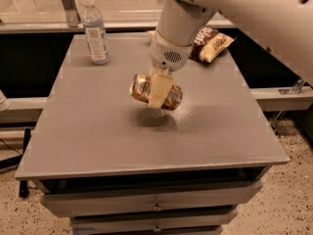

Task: Knock orange can over

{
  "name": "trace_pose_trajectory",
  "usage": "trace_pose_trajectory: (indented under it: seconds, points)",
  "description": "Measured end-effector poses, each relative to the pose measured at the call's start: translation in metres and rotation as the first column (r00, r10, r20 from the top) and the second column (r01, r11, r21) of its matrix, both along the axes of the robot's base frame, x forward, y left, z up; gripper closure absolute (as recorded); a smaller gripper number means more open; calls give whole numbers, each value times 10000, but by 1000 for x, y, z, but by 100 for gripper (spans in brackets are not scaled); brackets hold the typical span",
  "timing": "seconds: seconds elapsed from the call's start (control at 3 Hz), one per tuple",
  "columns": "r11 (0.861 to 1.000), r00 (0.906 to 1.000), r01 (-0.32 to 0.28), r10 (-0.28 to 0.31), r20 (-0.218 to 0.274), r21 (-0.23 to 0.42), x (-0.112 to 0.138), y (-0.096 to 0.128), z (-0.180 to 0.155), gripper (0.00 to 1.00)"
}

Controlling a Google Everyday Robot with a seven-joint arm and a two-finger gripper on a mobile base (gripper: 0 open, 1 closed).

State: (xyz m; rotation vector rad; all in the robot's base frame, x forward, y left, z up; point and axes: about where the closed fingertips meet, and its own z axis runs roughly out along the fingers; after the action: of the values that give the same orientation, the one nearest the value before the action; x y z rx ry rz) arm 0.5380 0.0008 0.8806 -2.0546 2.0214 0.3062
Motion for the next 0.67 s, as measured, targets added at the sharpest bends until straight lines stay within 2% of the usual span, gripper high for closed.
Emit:
trace_pose_trajectory:
  seconds: [0.33, 0.67]
  points:
    - [9724, 9980, 639, -623, 142, -2242, 7, -45, -29, 81]
    - [9374, 9927, 1190, -1065, 559, -3274, 14, -63, -38, 59]
